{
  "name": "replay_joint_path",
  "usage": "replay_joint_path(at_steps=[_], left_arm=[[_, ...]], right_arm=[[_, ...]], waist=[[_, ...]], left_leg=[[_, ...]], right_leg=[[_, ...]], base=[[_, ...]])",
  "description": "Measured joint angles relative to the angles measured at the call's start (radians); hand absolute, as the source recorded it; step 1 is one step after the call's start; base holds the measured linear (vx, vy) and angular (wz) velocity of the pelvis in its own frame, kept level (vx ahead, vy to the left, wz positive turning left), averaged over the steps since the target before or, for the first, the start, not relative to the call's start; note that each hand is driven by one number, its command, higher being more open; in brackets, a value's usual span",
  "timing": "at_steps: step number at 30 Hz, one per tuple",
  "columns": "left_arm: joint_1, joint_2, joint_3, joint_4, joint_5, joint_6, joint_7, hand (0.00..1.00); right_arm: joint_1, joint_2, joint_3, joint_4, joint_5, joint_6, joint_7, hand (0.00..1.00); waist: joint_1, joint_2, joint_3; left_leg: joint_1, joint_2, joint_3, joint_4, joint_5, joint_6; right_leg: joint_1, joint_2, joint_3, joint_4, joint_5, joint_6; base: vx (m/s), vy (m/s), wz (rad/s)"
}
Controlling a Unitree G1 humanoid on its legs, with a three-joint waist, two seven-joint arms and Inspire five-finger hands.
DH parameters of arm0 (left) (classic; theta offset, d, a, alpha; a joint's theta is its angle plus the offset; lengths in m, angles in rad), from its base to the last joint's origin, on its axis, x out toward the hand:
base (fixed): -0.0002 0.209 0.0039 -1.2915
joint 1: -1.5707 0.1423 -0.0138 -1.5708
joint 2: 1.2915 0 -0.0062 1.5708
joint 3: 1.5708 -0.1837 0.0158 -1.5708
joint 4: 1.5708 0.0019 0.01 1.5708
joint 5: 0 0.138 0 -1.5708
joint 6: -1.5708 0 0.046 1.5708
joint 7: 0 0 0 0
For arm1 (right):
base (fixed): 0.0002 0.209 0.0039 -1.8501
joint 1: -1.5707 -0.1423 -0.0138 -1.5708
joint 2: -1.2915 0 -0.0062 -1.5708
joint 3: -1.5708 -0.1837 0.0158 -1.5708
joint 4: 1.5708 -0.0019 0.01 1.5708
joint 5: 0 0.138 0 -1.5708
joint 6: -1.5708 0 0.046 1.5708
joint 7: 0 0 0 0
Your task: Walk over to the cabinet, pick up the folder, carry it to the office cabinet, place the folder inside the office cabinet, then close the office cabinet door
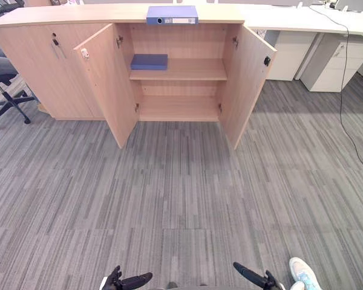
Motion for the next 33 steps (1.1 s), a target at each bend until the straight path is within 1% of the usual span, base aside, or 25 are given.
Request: replay_joint_path(at_steps=[1,3,7,10,11,12,13,14,15,16,18,19,20,21,22,23,25,26,28,29,30,31,32,33], left_arm=[[-0.001,0.0,0.0,-0.042,0.0,-0.009,-0.001,1.0],[0.0,0.001,0.0,-0.071,0.0,-0.024,-0.001,1.0],[-0.002,0.001,0.001,-0.08,0.0,-0.035,-0.003,1.0],[0.002,0.001,0.007,-0.093,0.0,-0.034,-0.003,1.0],[0.008,0.002,0.009,-0.119,-0.004,-0.032,-0.002,1.0],[0.009,0.0,0.009,-0.145,-0.01,-0.032,-0.001,1.0],[0.01,-0.001,0.008,-0.156,-0.015,-0.032,-0.001,1.0],[0.009,-0.005,0.008,-0.17,-0.02,-0.032,-0.001,1.0],[0.011,-0.008,0.008,-0.185,-0.029,-0.032,0.001,1.0],[0.011,-0.009,0.008,-0.191,-0.036,-0.032,0.001,1.0],[0.011,-0.01,0.008,-0.222,-0.048,-0.032,0.002,1.0],[0.011,-0.012,0.008,-0.252,-0.057,-0.033,0.002,1.0],[0.013,-0.014,0.008,-0.284,-0.057,-0.033,0.003,1.0],[0.013,-0.014,0.007,-0.294,-0.057,-0.033,0.003,1.0],[0.016,-0.014,0.006,-0.31,-0.057,-0.033,0.005,1.0],[0.013,-0.011,-0.001,-0.32,-0.059,-0.033,0.013,1.0],[0.011,0.002,-0.018,-0.34,-0.065,-0.032,0.021,1.0],[0.008,0.014,-0.035,-0.349,-0.066,-0.032,0.022,1.0],[-0.01,0.019,-0.041,-0.348,-0.066,-0.032,0.025,1.0],[-0.03,0.018,-0.041,-0.348,-0.069,-0.032,0.032,1.0],[-0.044,0.017,-0.042,-0.348,-0.069,-0.033,0.04,1.0],[-0.062,0.018,-0.043,-0.347,-0.069,-0.034,0.044,1.0],[-0.069,0.019,-0.043,-0.346,-0.069,-0.035,0.045,1.0],[-0.065,0.02,-0.045,-0.343,-0.069,-0.036,0.045,1.0]], right_arm=[[-0.01,-0.002,0.0,-0.054,-0.024,-0.001,0.0,1.0],[-0.029,-0.01,0.0,-0.085,-0.057,-0.013,0.003,1.0],[-0.035,-0.018,0.001,-0.102,-0.095,-0.017,0.01,1.0],[-0.051,-0.022,0.009,-0.103,-0.114,-0.017,0.016,1.0],[-0.059,-0.023,0.01,-0.103,-0.12,-0.017,0.016,1.0],[-0.072,-0.028,0.011,-0.103,-0.121,-0.017,0.016,1.0],[-0.078,-0.033,0.015,-0.105,-0.121,-0.016,0.016,1.0],[-0.086,-0.05,0.03,-0.115,-0.121,-0.016,0.016,1.0],[-0.091,-0.058,0.03,-0.124,-0.12,-0.016,0.015,1.0],[-0.093,-0.06,0.03,-0.125,-0.12,-0.016,0.013,1.0],[-0.094,-0.065,0.029,-0.133,-0.12,-0.016,0.006,1.0],[-0.097,-0.069,0.027,-0.14,-0.119,-0.016,0.001,1.0],[-0.102,-0.072,0.027,-0.145,-0.113,-0.016,-0.002,1.0],[-0.104,-0.073,0.027,-0.146,-0.112,-0.016,-0.003,1.0],[-0.105,-0.072,0.027,-0.151,-0.112,-0.016,-0.006,1.0],[-0.102,-0.071,0.028,-0.161,-0.111,-0.016,-0.006,1.0],[-0.09,-0.069,0.028,-0.179,-0.109,-0.016,-0.007,1.0],[-0.075,-0.069,0.029,-0.201,-0.109,-0.016,-0.01,1.0],[-0.087,-0.075,0.032,-0.201,-0.108,-0.016,-0.011,1.0],[-0.099,-0.081,0.036,-0.201,-0.101,-0.016,-0.012,1.0],[-0.107,-0.088,0.045,-0.201,-0.09,-0.016,-0.013,1.0],[-0.109,-0.091,0.053,-0.212,-0.09,-0.016,-0.013,1.0],[-0.103,-0.091,0.057,-0.227,-0.09,-0.017,-0.014,1.0],[-0.086,-0.091,0.063,-0.243,-0.091,-0.017,-0.017,1.0]], waist=[[-0.007,-0.001,0.007],[-0.019,0.001,0.008],[-0.02,0.002,0.011],[-0.019,0.002,0.038],[-0.019,-0.003,0.054],[-0.017,0.0,0.064],[-0.016,0.004,0.067],[-0.014,0.017,0.075],[-0.012,0.028,0.082],[-0.011,0.031,0.083],[0.0,0.037,0.086],[0.007,0.04,0.088],[0.01,0.042,0.089],[0.01,0.042,0.09],[0.009,0.042,0.093],[0.004,0.045,0.1],[-0.004,0.045,0.117],[-0.005,0.049,0.122],[-0.016,0.065,0.147],[-0.027,0.085,0.165],[-0.029,0.094,0.173],[-0.036,0.092,0.181],[-0.047,0.083,0.186],[-0.055,0.069,0.185]], left_leg=[[0.001,0.0,0.0,-0.005,0.0,-0.001],[0.002,-0.001,0.0,-0.009,0.0,-0.001],[0.005,-0.001,0.006,-0.02,-0.001,-0.002],[0.005,-0.001,0.018,-0.017,-0.006,-0.011],[-0.018,-0.001,0.023,0.021,-0.027,-0.024],[-0.069,0.005,0.033,0.101,-0.069,-0.024],[-0.098,0.011,0.041,0.144,-0.091,-0.026],[-0.141,0.022,0.051,0.208,-0.129,-0.028],[-0.16,0.029,0.056,0.241,-0.153,-0.025],[-0.166,0.03,0.058,0.251,-0.16,-0.024],[-0.18,0.032,0.06,0.274,-0.185,-0.007],[-0.203,0.033,0.06,0.306,-0.207,-0.003],[-0.225,0.032,0.059,0.336,-0.231,0.01],[-0.229,0.03,0.059,0.348,-0.242,0.015],[-0.218,0.019,0.051,0.352,-0.258,0.032],[-0.188,0.008,0.036,0.344,-0.266,0.047],[-0.138,-0.004,0.016,0.327,-0.271,0.063],[-0.089,-0.012,-0.005,0.284,-0.277,0.065],[-0.027,0.005,-0.029,0.236,-0.274,0.067],[0.016,0.034,-0.049,0.198,-0.275,0.061],[0.043,0.054,-0.058,0.171,-0.277,0.044],[0.075,0.071,-0.067,0.151,-0.284,0.016],[0.103,0.077,-0.074,0.147,-0.298,-0.013],[0.151,0.082,-0.084,0.154,-0.326,-0.061]], right_leg=[[0.0,0.0,-0.001,-0.003,0.001,0.001],[0.0,0.0,-0.001,-0.007,0.001,0.002],[0.001,0.0,0.004,-0.017,0.001,0.002],[0.0,0.0,0.016,-0.018,0.001,0.002],[-0.008,-0.005,0.021,-0.017,0.001,0.002],[-0.027,-0.006,0.027,-0.011,0.001,0.002],[-0.039,-0.005,0.031,-0.007,0.001,0.002],[-0.054,0.0,0.034,-0.002,0.001,0.003],[-0.058,0.003,0.037,-0.001,0.0,0.005],[-0.058,0.003,0.038,-0.001,-0.002,0.007],[-0.067,0.003,0.039,0.01,-0.015,0.019],[-0.098,0.003,0.037,0.056,-0.043,0.031],[-0.146,-0.003,0.029,0.146,-0.094,0.05],[-0.173,-0.008,0.021,0.206,-0.12,0.064],[-0.232,-0.021,-0.012,0.352,-0.159,0.08],[-0.309,-0.042,-0.053,0.538,-0.186,0.086],[-0.362,-0.058,-0.081,0.65,-0.215,0.065],[-0.404,-0.071,-0.116,0.647,-0.238,0.051],[-0.443,-0.062,-0.166,0.579,-0.236,0.039],[-0.485,-0.039,-0.198,0.494,-0.214,0.032],[-0.524,-0.027,-0.217,0.418,-0.166,0.033],[-0.564,-0.021,-0.224,0.296,-0.069,0.028],[-0.575,-0.02,-0.221,0.21,0.005,0.021],[-0.584,-0.026,-0.209,0.148,0.127,-0.003]], base=[[0.0,0.0,0.0],[0.02,-0.003,0.0],[0.02,-0.006,-0.05],[0.0,-0.003,-0.11],[-0.02,-0.003,-0.11],[-0.02,-0.003,-0.14],[-0.03,-0.001,-0.19],[-0.02,0.017,-0.19],[-0.01,0.029,-0.15],[0.02,0.051,-0.1],[0.04,0.064,-0.04],[0.06,0.067,0.02],[0.08,0.082,0.04],[0.1,0.079,0.05],[0.19,0.113,0.12],[0.22,0.102,0.2],[0.3,0.085,0.33],[0.45,0.061,0.39],[0.41,0.018,0.39],[0.4,-0.018,0.44],[0.52,-0.039,0.54],[0.68,-0.073,0.54],[0.77,-0.112,0.63],[0.71,-0.13,0.55]])
